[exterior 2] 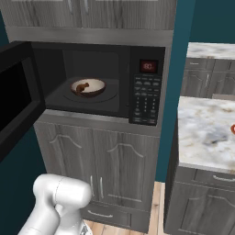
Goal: Remove the tangerine from the bowl and place it on the small plate. Then place the bowl with only the chicken drumstick in the microwave, close the door, and press the start button to microwave the chicken drumstick.
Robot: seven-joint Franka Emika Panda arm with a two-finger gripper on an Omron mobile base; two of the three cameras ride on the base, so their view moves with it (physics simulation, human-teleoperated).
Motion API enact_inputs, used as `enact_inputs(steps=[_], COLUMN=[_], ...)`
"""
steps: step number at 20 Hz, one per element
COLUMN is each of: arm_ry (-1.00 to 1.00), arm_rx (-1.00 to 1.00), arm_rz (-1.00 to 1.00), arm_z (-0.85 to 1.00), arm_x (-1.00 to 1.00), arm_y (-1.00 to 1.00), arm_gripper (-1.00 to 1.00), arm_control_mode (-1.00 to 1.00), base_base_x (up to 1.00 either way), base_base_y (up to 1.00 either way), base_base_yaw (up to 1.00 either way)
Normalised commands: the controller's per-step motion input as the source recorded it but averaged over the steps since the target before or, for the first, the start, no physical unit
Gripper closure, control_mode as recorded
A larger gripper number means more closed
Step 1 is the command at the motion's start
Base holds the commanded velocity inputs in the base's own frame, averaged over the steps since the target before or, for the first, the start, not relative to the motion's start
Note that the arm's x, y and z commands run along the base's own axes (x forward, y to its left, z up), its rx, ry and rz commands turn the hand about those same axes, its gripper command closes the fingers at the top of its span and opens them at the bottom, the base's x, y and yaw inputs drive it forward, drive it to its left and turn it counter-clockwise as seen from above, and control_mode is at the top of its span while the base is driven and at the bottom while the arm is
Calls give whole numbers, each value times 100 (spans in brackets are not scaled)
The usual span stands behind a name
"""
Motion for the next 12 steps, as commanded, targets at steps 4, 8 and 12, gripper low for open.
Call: enact_inputs(steps=[4,8,12], arm_ry=[3,6,13], arm_rx=[-26,-22,-14], arm_rz=[6,1,0], arm_z=[-46,-51,-38], arm_x=[60,76,99], arm_y=[96,81,43], arm_gripper=[-100,-100,-100], arm_control_mode=[-100,-100,-100], base_base_x=[0,0,0], base_base_y=[0,0,0], base_base_yaw=[0,0,0])
